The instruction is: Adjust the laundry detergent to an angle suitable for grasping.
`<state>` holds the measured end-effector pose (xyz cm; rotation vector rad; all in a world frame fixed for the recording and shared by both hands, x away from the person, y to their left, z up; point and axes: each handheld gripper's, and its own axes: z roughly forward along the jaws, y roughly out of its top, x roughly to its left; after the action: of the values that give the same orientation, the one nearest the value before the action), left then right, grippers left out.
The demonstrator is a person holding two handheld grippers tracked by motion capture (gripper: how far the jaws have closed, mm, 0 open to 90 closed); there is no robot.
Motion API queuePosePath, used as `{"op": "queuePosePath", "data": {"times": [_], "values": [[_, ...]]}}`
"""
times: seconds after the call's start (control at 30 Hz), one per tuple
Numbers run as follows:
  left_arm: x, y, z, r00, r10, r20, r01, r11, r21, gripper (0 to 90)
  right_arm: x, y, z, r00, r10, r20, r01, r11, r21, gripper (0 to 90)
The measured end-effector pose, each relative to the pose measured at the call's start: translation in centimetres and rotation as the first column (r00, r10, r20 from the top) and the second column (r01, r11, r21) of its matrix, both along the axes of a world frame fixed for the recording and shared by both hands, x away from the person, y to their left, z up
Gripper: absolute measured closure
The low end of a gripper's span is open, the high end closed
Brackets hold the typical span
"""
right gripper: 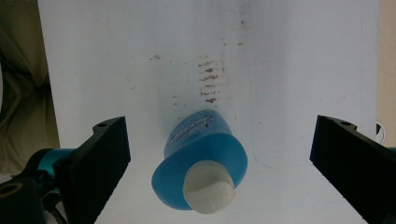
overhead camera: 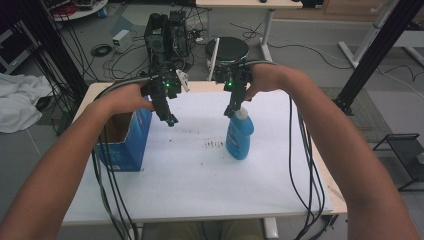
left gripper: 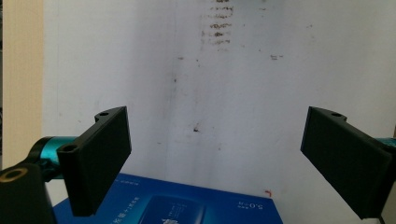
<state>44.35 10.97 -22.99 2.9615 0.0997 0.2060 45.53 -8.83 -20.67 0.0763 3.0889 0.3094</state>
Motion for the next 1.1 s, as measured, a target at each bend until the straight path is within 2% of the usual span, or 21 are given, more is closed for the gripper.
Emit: {"op": "queuePosePath", "data": {"times": [0.27, 0.3, 0.33, 0.57, 0.73, 0.9, 1.1], "values": [[-0.2, -0.1, 0.2, 1.0, -0.006, 0.006, 0.006, 1.0, 0.003, 8.5, -0.3, -0.1, 0.2, 1.0, 0.0, 0.0, 0.0, 1.0, -0.002, 3.9], [-0.2, -0.1, 0.2, 1.0, -0.005, 0.005, 0.005, 1.0, -0.002, 8.5, -0.3, -0.2, 0.3, 1.0, 0.001, 0.0, -0.001, 1.0, 0.003, 3.9], [-0.4, -0.1, -0.2, 0.9993, 0.037, -0.004, -0.037, 0.9985, -0.04, 8.5, -0.3, -0.3, 0.3, 1.0, 0.001, 0.001, -0.001, 1.0, 0.009, 3.9], [-0.4, -0.1, -0.3, 0.9995, 0.031, 0.001, -0.031, 0.9987, -0.041, 8.5, -0.4, -0.8, 0.7, 0.9999, -0.013, 0.002, 0.013, 0.9999, 0.003, 3.9], [-0.4, -0.2, -0.4, 0.9994, 0.034, -0.001, -0.034, 0.9987, -0.039, 8.5, -0.5, -1.9, 1.0, 0.9998, -0.014, 0.011, 0.014, 0.9999, -0.005, 3.9], [-0.5, -0.3, -0.5, 0.9993, 0.038, -0.002, -0.038, 0.9983, -0.045, 8.5, -0.6, -3.4, 1.4, 0.999, -0.038, 0.022, 0.038, 0.9992, -0.013, 3.9], [-0.4, -0.3, -0.6, 0.9994, 0.034, -0.003, -0.034, 0.9984, -0.045, 8.5, -0.6, -4.8, 1.2, 0.9973, -0.071, 0.015, 0.072, 0.9972, -0.021, 3.9]]}}
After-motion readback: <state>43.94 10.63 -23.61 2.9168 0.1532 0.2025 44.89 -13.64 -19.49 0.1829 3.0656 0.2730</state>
